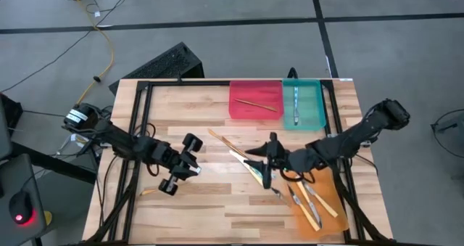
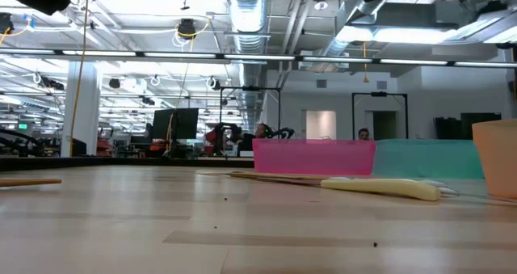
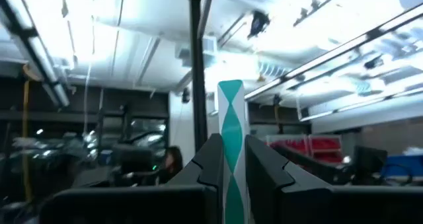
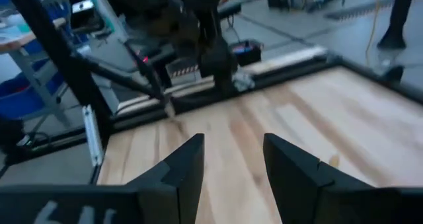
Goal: Sort silverware by color (type)
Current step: Put the blue knife into blue bin
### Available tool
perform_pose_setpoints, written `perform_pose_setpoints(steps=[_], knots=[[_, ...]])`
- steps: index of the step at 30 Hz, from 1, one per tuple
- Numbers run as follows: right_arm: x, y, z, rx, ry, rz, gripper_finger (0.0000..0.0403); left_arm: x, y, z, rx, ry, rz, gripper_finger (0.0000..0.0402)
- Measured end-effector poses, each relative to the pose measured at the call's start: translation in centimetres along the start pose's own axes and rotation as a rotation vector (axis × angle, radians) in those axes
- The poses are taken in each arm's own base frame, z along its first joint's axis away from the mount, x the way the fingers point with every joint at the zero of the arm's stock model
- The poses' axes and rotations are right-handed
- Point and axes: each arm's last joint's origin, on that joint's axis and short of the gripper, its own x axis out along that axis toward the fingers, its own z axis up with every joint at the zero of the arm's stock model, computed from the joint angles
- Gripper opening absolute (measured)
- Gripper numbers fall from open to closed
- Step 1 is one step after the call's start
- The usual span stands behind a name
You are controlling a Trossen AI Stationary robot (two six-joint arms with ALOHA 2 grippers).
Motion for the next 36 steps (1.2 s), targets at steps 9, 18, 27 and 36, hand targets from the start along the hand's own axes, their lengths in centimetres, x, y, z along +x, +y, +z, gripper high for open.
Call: perform_pose_setpoints(steps=[9,18,27,36], knots=[[4.1,0.6,-0.8,-0.094,-0.087,0.023,0.0229,-0.2,1.7,0.3,-0.039,-0.020,-0.010,0.0022],[8.7,1.8,0.4,-0.198,-0.069,0.089,0.0250,-0.3,2.0,0.5,-0.116,-0.027,-0.102,0.0022],[10.8,2.1,2.6,-0.190,-0.084,0.292,0.0250,-0.3,1.7,0.6,-0.127,-0.035,-0.153,0.0022],[11.2,1.5,3.3,-0.176,-0.090,0.376,0.0250,0.4,1.6,1.1,-0.117,-0.057,-0.207,0.0022]])
